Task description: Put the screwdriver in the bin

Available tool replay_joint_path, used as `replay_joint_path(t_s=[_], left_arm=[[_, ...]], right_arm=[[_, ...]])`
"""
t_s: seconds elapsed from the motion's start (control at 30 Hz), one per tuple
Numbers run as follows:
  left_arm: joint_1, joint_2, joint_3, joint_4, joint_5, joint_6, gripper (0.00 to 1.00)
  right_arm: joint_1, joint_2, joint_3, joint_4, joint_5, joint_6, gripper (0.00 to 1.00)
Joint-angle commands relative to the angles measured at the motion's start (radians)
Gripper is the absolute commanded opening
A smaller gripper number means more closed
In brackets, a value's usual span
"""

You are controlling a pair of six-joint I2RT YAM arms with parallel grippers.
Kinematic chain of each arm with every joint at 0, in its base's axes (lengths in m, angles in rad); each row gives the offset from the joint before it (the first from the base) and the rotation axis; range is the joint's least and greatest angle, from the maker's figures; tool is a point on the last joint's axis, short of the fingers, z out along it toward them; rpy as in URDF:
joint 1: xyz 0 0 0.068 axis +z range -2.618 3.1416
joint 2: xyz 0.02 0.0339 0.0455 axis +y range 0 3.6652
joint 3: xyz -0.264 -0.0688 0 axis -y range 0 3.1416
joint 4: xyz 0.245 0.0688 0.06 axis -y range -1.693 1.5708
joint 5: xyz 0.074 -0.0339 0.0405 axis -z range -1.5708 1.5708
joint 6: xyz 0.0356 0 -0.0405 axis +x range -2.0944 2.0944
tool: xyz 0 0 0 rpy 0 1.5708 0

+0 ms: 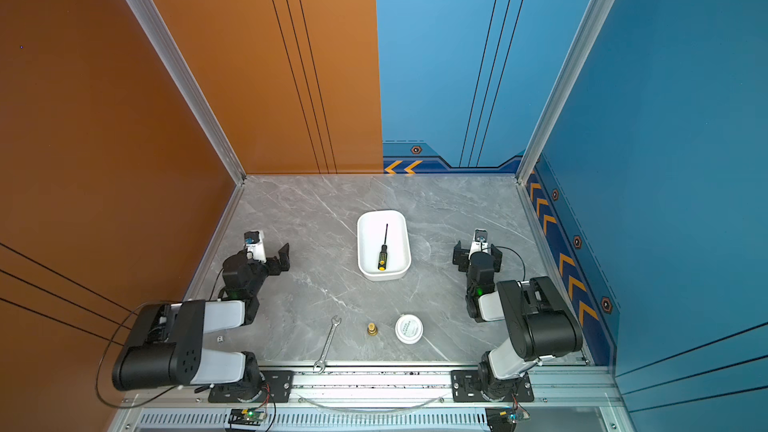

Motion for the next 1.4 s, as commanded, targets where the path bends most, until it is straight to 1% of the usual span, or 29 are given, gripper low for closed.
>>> replay_joint_path(t_s=[0.0,0.07,0.13,0.2,0.23,0.37,0.5,0.77,0.9,1.37], left_arm=[[-0.02,0.079,0.023,0.109,0.039,0.002,0.98],[-0.037,0.094,0.041,0.095,0.029,0.018,0.98],[-0.045,0.083,0.097,-0.036,0.016,0.032,0.98],[-0.077,0.08,0.109,-0.062,-0.051,0.048,0.98],[-0.078,0.08,0.109,-0.068,-0.052,0.049,0.98],[-0.078,0.08,0.109,-0.068,-0.054,0.046,0.98],[-0.09,0.08,0.116,-0.08,-0.118,0.042,0.98],[-0.092,0.078,0.115,-0.08,-0.121,0.041,0.98],[-0.094,0.079,0.113,-0.079,-0.152,0.032,0.98],[-0.115,0.074,0.108,-0.076,-0.18,0.046,0.98]], right_arm=[[-0.016,-0.011,0.039,-0.038,-0.032,0.003,0.98],[-0.03,-0.011,0.058,-0.076,-0.047,0.017,0.98],[-0.053,-0.013,0.078,-0.118,-0.083,0.033,0.98],[-0.069,-0.014,0.092,-0.152,-0.106,0.049,0.99],[-0.071,-0.014,0.093,-0.152,-0.112,0.05,1.0],[-0.073,-0.014,0.092,-0.15,-0.113,0.051,1.0],[-0.072,-0.013,0.092,-0.148,-0.111,0.05,1.0],[-0.07,-0.014,0.091,-0.147,-0.109,0.051,1.0],[-0.062,-0.014,0.091,-0.146,-0.098,0.045,1.0],[-0.068,-0.014,0.093,-0.151,-0.106,0.047,1.0]])
